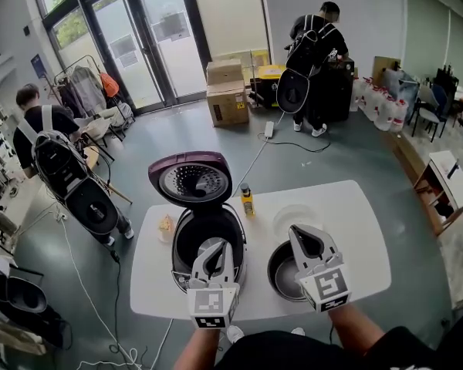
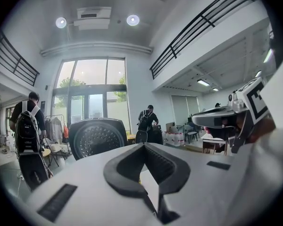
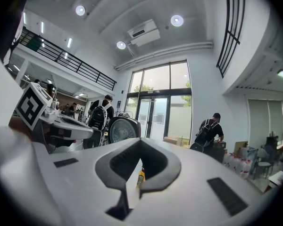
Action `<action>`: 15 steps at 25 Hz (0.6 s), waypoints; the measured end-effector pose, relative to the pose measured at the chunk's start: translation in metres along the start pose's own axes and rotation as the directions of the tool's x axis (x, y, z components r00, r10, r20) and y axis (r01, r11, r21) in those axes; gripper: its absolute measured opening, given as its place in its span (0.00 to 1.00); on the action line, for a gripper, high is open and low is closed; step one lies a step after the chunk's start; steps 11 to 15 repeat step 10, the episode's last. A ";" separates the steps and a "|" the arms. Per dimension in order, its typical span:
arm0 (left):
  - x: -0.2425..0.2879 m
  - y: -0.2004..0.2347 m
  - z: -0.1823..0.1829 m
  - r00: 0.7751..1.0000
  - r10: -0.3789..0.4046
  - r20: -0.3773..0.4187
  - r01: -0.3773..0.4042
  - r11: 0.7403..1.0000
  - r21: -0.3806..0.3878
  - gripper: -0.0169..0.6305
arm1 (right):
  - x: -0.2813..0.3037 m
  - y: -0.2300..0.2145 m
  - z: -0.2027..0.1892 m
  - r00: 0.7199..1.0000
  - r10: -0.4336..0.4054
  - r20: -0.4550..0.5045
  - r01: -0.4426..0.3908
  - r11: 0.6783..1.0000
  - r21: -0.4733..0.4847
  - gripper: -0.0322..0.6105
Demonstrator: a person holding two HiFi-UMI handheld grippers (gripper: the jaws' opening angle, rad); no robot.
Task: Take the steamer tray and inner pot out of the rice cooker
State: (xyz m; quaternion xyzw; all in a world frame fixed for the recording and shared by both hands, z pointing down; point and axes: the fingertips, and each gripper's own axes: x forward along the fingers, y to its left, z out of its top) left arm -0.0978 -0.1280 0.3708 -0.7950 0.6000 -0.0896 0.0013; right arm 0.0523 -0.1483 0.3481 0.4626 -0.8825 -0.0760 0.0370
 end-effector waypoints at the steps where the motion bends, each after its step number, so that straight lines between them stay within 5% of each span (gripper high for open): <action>1: 0.000 0.000 0.000 1.000 -0.004 -0.001 0.004 1.000 0.000 0.02 | 0.000 0.002 0.000 1.000 0.003 -0.001 -0.003 1.000 0.000 0.05; 15: 0.002 0.003 0.000 1.000 -0.016 0.006 0.016 1.000 -0.006 0.02 | 0.008 0.002 0.010 1.000 -0.016 0.006 0.016 1.000 -0.006 0.05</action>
